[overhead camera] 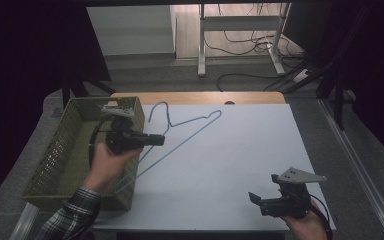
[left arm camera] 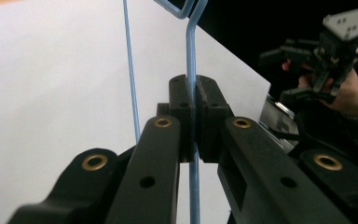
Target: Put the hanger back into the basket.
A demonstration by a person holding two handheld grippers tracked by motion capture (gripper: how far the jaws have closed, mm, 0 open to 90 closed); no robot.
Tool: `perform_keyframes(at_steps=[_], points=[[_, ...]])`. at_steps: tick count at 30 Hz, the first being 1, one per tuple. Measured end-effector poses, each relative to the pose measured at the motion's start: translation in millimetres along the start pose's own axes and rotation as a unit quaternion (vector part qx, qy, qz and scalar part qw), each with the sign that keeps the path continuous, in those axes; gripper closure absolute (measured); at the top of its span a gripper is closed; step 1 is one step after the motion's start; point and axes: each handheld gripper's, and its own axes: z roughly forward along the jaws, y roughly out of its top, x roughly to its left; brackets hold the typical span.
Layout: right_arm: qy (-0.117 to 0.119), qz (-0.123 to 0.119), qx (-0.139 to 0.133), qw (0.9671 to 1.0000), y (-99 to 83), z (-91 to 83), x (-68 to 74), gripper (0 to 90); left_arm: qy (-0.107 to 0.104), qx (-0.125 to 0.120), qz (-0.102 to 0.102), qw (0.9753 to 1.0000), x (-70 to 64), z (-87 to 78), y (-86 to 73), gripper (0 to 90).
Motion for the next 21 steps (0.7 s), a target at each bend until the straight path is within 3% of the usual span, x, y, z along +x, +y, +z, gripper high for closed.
perform_keyframes(at_steps=[9, 14, 21], points=[[0.001, 0.009, 0.017, 0.9998, -7.5, 4.1, -6.8, 3.0, 0.053, -0.026, -0.011, 0.9982, 17.3, -61.1, -2.1, 87.3], [0.001, 0.006, 0.028, 0.9996, -9.0, 6.3, -6.4, 3.0, 0.080, -0.038, -0.024, 0.9958, 28.0, -93.3, -12.5, 87.4], [0.003, 0.000, 0.036, 0.9994, -9.2, 10.0, -3.5, 3.0, 0.107, -0.054, -0.042, 0.9919, 45.8, -125.8, -28.9, 87.4]])
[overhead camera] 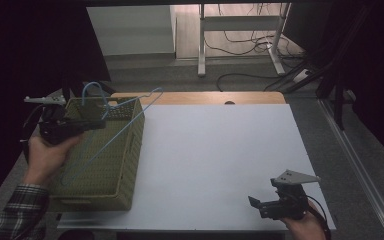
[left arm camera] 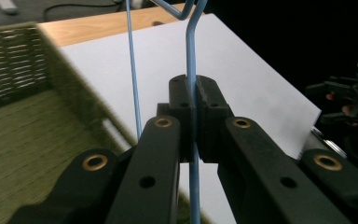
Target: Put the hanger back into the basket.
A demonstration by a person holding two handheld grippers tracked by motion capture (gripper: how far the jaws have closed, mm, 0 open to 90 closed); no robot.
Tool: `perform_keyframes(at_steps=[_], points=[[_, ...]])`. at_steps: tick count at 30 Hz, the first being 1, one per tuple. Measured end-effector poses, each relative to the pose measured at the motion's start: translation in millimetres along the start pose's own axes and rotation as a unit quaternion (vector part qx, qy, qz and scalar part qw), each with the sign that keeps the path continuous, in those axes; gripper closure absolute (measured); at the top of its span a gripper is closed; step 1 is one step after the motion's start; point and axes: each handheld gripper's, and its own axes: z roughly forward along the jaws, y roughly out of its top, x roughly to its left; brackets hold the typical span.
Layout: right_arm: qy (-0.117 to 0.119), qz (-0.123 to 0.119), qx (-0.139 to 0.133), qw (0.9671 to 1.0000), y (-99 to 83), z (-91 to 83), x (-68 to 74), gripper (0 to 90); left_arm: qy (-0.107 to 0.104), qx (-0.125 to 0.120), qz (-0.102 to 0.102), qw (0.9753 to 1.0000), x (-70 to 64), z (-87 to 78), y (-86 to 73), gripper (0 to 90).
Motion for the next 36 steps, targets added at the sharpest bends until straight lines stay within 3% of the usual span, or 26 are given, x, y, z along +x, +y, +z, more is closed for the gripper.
perform_keyframes(at_steps=[11, 19, 29, 36], points=[[-0.001, 0.002, -0.002, 1.0000, -1.4, -0.6, -2.3, 2.9, 0.033, -0.011, -0.018, 0.9992, 33.1, -28.3, -20.7, 87.4], [-0.002, 0.003, -0.001, 1.0000, -2.5, 0.2, -3.9, 2.9, 0.044, -0.020, -0.037, 0.9982, 54.5, -39.3, -40.0, 87.4], [-0.005, 0.001, 0.002, 1.0000, -3.0, 1.3, -4.5, 2.9, 0.033, -0.012, -0.054, 0.9979, 74.8, -16.9, -61.3, 87.3], [-0.006, -0.002, 0.009, 0.9999, -4.1, 3.3, -4.9, 2.9, 0.042, 0.001, -0.076, 0.9962, 89.0, 1.4, -77.8, 87.2]])
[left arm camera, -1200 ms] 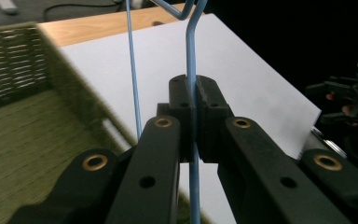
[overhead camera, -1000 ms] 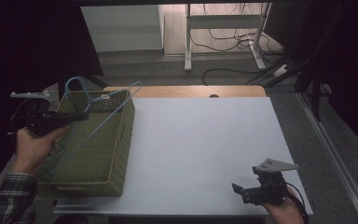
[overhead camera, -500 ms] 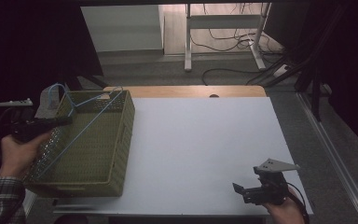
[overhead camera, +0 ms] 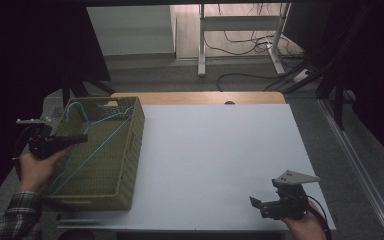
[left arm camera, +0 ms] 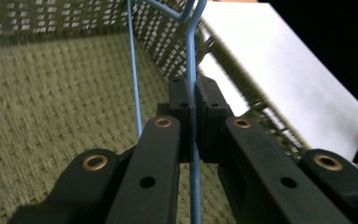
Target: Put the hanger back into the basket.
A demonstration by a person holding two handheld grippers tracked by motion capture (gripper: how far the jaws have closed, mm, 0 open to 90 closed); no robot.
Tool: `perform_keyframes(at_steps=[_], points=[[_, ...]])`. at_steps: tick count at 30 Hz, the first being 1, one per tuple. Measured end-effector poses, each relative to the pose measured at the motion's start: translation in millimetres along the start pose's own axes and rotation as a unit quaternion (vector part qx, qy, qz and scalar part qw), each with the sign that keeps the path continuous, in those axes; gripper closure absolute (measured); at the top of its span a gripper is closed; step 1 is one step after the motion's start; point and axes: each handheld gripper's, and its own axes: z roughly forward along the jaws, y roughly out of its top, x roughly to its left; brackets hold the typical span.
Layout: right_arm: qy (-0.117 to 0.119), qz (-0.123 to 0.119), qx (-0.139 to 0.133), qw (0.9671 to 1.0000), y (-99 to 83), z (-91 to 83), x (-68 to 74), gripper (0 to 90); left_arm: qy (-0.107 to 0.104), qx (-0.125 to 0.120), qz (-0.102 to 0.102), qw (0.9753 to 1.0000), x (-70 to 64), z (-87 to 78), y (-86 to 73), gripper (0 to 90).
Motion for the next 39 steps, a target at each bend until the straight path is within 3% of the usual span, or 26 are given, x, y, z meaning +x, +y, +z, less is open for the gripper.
perform_keyframes(at_steps=[4, 6, 9, 14, 15, 16, 19, 21, 23, 26, 29, 32, 36, 39], points=[[-0.001, -0.003, 0.004, 1.0000, -0.6, 1.5, 0.3, 2.9, 0.018, 0.018, -0.013, 0.9996, 6.2, 6.8, -7.6, 87.2], [-0.001, -0.003, 0.005, 1.0000, -0.7, 2.0, 0.5, 2.9, 0.043, 0.036, -0.010, 0.9984, 7.1, 9.0, -9.7, 87.1], [-0.001, -0.005, 0.006, 1.0000, -0.7, 2.6, 0.9, 2.9, 0.064, 0.042, -0.013, 0.9970, 7.0, 9.2, -11.2, 86.8], [-0.001, -0.007, 0.010, 0.9999, -1.2, 3.5, 1.2, 2.9, 0.125, 0.058, -0.013, 0.9903, 4.8, 9.6, -13.6, 84.9], [-0.001, -0.007, 0.010, 0.9999, -1.3, 3.4, 1.2, 2.9, 0.136, 0.051, -0.013, 0.9893, 2.5, 7.6, -13.2, 80.5], [-0.002, -0.007, 0.010, 0.9999, -1.3, 3.3, 1.1, 2.9, 0.140, 0.044, -0.013, 0.9891, 0.8, 5.7, -12.7, 72.5], [-0.004, -0.007, 0.008, 0.9999, -1.3, 3.3, 0.4, 2.9, 0.144, 0.021, -0.004, 0.9894, -8.4, -3.7, -9.4, 59.9], [-0.004, -0.007, 0.008, 0.9999, -1.4, 3.3, 0.3, 2.9, 0.128, 0.009, 0.022, 0.9915, -19.4, -8.8, -7.1, 50.3], [-0.003, -0.006, 0.007, 1.0000, -1.4, 3.1, 0.2, 2.9, 0.119, 0.008, 0.047, 0.9917, -32.9, -10.1, -5.7, 40.2], [0.000, -0.002, 0.005, 1.0000, -1.4, 1.5, -0.9, 2.9, 0.078, -0.001, 0.068, 0.9947, -51.9, -10.4, -5.3, 31.3], [0.001, 0.000, -0.003, 1.0000, -1.7, -1.0, -1.4, 2.2, 0.041, -0.014, 0.084, 0.9955, -72.7, -11.0, -6.6, 25.1], [0.003, 0.001, -0.011, 0.9999, -1.9, -3.4, -3.5, 1.0, 0.026, -0.022, 0.103, 0.9941, -94.6, -10.3, -10.3, 17.0], [0.001, 0.005, -0.017, 0.9998, -2.5, -5.7, -5.6, 0.5, 0.011, -0.034, 0.123, 0.9918, -119.1, -7.4, -18.7, 13.4], [-0.004, 0.004, -0.020, 0.9998, -2.6, -7.4, -6.3, 0.5, 0.012, -0.043, 0.132, 0.9903, -132.8, -3.4, -27.7, 13.1]])
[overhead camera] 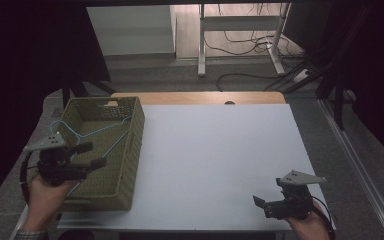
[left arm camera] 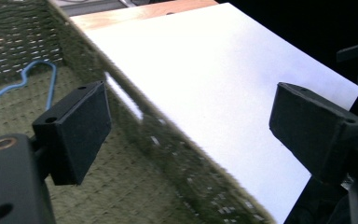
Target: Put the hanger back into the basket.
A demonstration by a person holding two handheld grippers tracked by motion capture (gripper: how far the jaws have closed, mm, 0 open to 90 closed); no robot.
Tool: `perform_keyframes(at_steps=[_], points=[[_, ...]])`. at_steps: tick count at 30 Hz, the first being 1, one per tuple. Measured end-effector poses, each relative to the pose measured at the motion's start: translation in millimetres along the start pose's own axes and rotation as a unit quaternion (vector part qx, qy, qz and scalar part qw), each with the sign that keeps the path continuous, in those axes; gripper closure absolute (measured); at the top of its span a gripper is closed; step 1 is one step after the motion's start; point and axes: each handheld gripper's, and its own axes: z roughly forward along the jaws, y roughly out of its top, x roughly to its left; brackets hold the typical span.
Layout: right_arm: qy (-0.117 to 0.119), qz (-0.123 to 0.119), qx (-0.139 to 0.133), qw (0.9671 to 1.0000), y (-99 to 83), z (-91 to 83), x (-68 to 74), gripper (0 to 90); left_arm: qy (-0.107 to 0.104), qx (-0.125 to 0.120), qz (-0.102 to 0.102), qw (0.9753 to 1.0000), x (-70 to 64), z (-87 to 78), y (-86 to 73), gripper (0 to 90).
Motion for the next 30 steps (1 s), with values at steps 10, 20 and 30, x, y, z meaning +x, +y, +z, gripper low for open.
perform_keyframes(at_steps=[10, 20, 30], points=[[-0.009, 0.005, -0.002, 0.9999, -3.8, -3.1, -6.0, 0.3, -0.001, 0.034, 0.022, 0.9992, -32.9, 21.8, -26.9, 7.8], [-0.018, 0.014, 0.004, 0.9997, -10.8, -1.2, -15.7, 0.3, 0.010, 0.044, 0.034, 0.9984, -46.0, 30.5, -46.4, 1.6], [-0.018, 0.013, 0.016, 0.9996, -14.7, 2.9, -17.4, 0.4, 0.023, 0.071, 0.063, 0.9952, -49.5, 48.4, -56.9, 0.0]])
